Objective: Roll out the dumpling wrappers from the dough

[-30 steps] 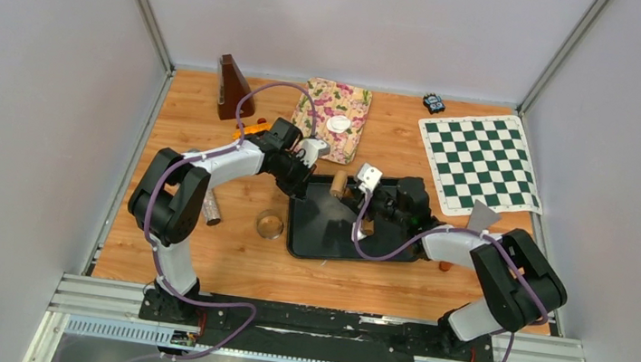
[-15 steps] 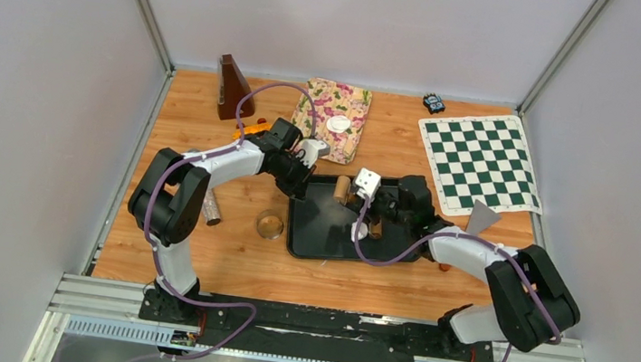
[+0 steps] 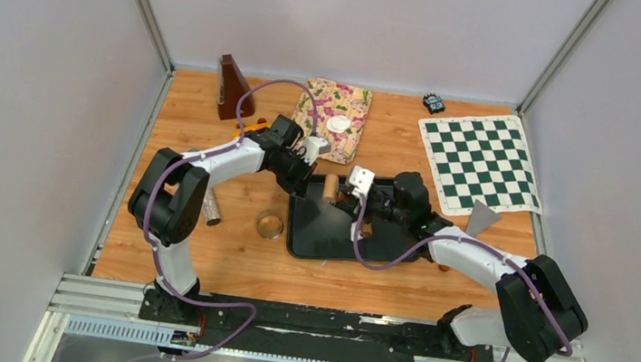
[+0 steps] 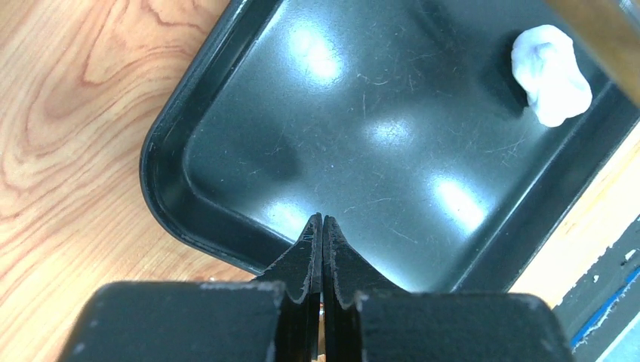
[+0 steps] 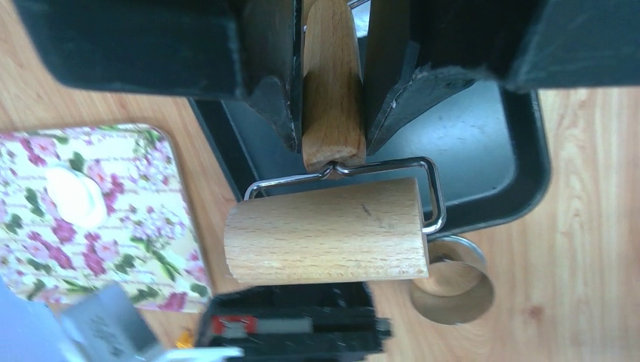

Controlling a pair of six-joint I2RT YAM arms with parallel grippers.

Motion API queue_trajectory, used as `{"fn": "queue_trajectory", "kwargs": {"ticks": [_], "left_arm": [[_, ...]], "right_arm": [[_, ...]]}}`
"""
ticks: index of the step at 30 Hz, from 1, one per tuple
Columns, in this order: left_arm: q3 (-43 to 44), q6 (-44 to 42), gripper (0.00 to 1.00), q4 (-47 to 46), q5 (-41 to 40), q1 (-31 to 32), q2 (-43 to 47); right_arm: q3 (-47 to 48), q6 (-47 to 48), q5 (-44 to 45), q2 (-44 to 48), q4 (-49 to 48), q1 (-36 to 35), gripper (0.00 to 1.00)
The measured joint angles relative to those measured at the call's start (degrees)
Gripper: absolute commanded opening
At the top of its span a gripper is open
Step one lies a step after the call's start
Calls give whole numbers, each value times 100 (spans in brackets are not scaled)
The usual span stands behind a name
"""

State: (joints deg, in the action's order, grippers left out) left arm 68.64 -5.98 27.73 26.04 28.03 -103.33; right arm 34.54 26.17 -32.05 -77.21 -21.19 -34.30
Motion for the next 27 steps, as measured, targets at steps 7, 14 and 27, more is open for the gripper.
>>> {"fn": "queue_trajectory", "kwargs": {"ticks": [7, 14, 27], "left_arm": [[238, -37, 0, 173, 251, -7, -63], [273, -59, 0, 275, 634, -188, -125], [273, -57, 0, 293, 802, -315, -149]], "right_arm": [[-520, -144, 210, -83, -599, -426, 0], [-811, -151, 369, -378, -1318, -516, 0], [-824, -59, 1047, -1158, -2608, -1228, 0]]}}
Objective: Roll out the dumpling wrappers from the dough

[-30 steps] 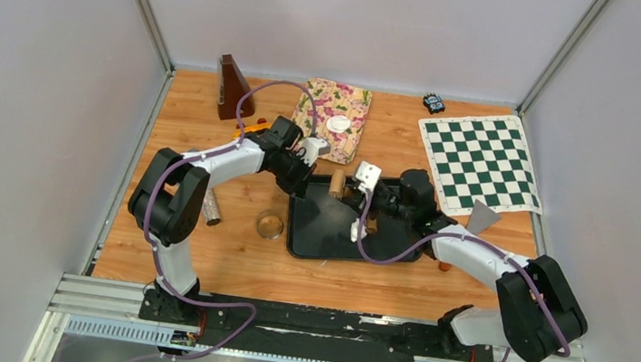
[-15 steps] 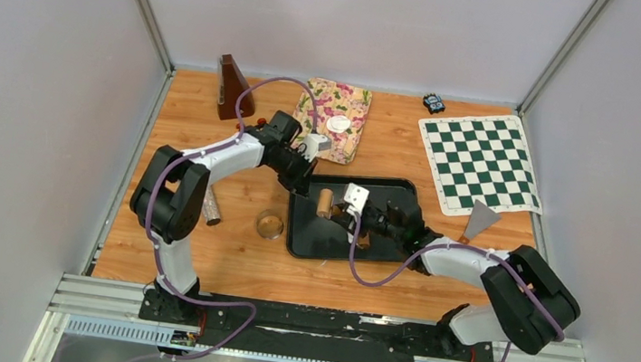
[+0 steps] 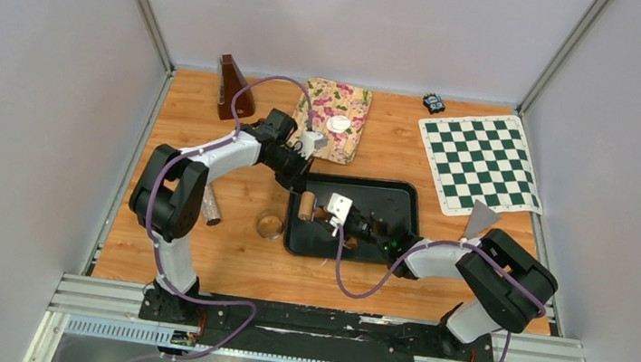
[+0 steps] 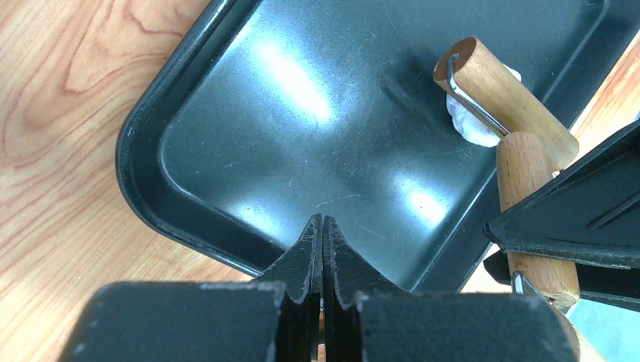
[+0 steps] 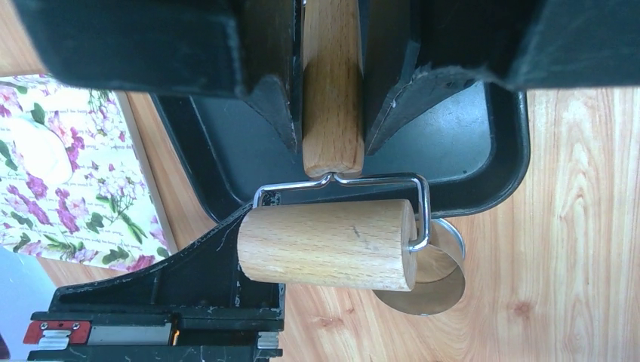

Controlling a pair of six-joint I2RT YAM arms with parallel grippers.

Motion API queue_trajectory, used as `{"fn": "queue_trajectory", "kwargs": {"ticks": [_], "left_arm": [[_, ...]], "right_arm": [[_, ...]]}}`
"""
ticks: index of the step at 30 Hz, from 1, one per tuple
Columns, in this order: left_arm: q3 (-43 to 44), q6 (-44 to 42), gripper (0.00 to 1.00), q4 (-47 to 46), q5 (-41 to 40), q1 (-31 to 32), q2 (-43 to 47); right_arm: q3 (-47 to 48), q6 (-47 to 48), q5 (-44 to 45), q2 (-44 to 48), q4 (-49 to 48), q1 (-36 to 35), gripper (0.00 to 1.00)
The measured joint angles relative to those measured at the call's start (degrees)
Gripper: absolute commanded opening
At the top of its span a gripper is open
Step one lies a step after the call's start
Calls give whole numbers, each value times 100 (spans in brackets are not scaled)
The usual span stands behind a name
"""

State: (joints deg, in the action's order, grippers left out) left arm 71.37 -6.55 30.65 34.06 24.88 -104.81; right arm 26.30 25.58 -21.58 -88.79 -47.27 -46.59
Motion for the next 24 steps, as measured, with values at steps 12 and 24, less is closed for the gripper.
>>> {"fn": "queue_trajectory", "kwargs": {"ticks": [12, 24], "left_arm": [[-26, -2, 0, -52, -160, 55, -144], [-50, -26, 0, -70, -389, 280, -227]], "right_arm": [[-15, 138, 46, 85, 122, 269, 0], [66, 236, -4, 695, 546, 855, 0]]}}
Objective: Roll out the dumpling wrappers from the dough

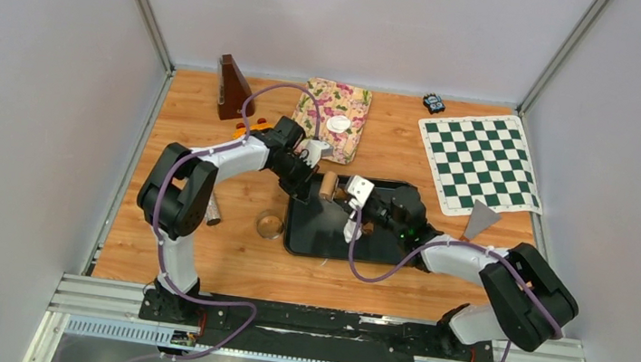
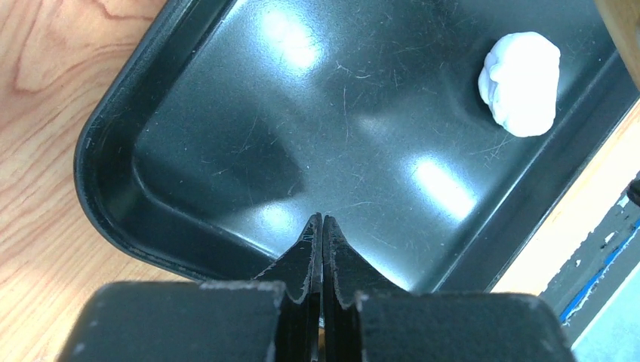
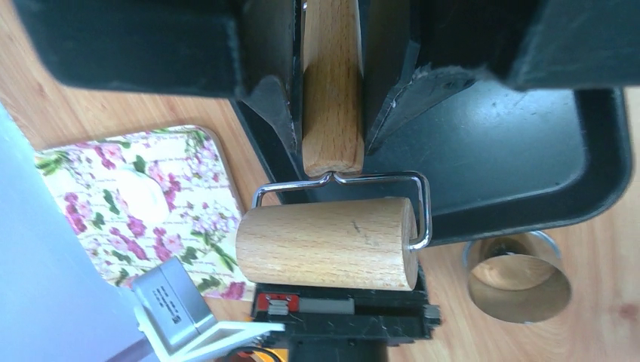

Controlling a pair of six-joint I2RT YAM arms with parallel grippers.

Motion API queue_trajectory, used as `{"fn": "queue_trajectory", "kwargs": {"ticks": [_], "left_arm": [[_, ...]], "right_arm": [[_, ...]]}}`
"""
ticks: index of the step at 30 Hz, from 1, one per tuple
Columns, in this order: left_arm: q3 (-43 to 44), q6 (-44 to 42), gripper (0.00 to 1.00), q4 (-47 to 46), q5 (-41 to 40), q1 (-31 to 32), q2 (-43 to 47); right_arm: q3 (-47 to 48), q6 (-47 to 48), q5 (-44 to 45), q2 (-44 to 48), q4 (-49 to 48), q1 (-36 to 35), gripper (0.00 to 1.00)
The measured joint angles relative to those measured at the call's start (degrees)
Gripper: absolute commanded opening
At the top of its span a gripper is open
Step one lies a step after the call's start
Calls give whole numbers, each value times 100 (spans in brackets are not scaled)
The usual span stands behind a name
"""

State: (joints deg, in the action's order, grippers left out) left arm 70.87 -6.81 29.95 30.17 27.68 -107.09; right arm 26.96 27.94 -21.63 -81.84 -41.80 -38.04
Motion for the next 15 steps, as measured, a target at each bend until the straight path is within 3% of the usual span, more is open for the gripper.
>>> {"fn": "queue_trajectory", "kwargs": {"ticks": [10, 15], "left_arm": [[0, -15, 0, 4, 0, 9, -63], [0, -22, 0, 15, 31, 9, -168]], "right_arm": [[66, -256, -1152, 181, 636, -37, 0], [-133, -103, -1390, 28, 111, -264, 0]]}}
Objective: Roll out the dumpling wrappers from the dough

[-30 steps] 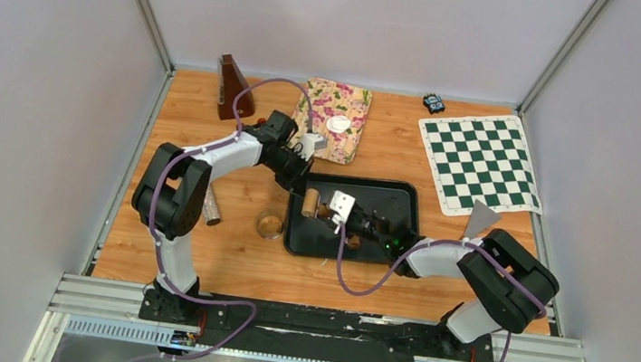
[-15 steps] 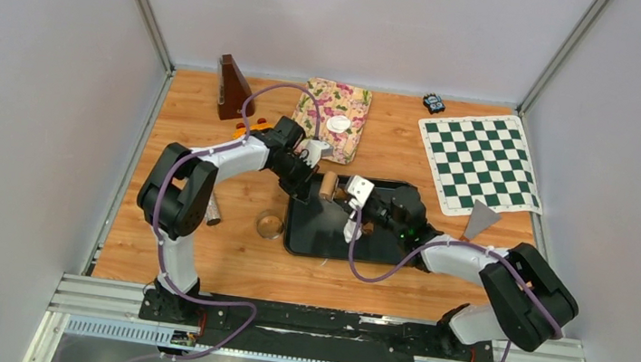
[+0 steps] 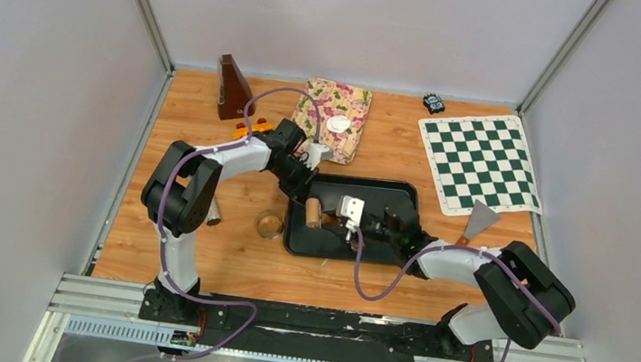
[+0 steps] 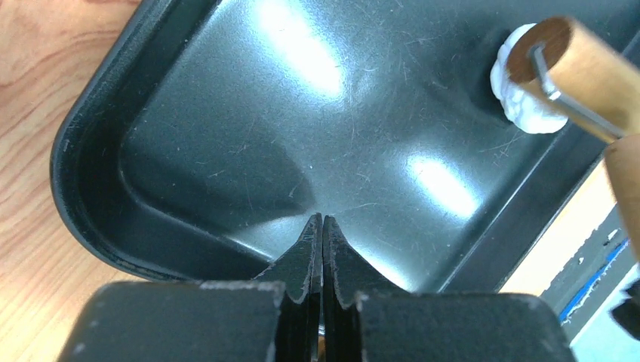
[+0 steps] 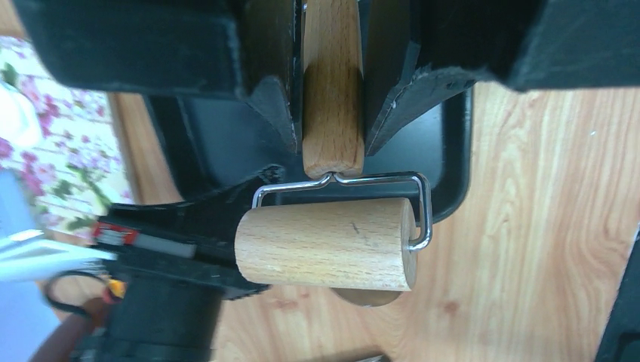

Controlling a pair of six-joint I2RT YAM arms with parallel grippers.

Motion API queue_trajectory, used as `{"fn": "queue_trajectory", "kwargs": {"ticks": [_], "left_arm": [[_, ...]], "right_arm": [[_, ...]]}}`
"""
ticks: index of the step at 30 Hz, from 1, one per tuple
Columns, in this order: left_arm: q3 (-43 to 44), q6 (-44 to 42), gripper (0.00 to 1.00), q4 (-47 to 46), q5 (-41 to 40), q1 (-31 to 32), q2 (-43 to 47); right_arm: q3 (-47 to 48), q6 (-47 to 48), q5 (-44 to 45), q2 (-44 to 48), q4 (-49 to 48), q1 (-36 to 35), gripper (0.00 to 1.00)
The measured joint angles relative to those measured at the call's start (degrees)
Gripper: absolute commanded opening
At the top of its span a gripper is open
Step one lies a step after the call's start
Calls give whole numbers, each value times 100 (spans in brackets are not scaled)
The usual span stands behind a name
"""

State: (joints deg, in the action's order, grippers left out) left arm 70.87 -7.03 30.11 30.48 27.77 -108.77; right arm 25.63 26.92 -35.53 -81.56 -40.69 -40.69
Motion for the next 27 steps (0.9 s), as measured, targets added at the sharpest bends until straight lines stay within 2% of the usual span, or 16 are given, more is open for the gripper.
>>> {"fn": "queue_trajectory", "kwargs": {"ticks": [8, 12, 19, 27], "left_arm": [[0, -37, 0, 24, 55, 0, -11], [0, -57, 0, 31, 52, 0, -11], [0, -68, 0, 31, 48, 0, -11], [0, -68, 0, 31, 48, 0, -11]], "right_arm": [[-212, 264, 332, -632, -1034, -654, 0], [-216, 439, 645, -804, -1241, -793, 0], [-350, 577, 748, -769, -1309, -411, 0], [-516, 667, 398, -610, -1200, 24, 0]]}}
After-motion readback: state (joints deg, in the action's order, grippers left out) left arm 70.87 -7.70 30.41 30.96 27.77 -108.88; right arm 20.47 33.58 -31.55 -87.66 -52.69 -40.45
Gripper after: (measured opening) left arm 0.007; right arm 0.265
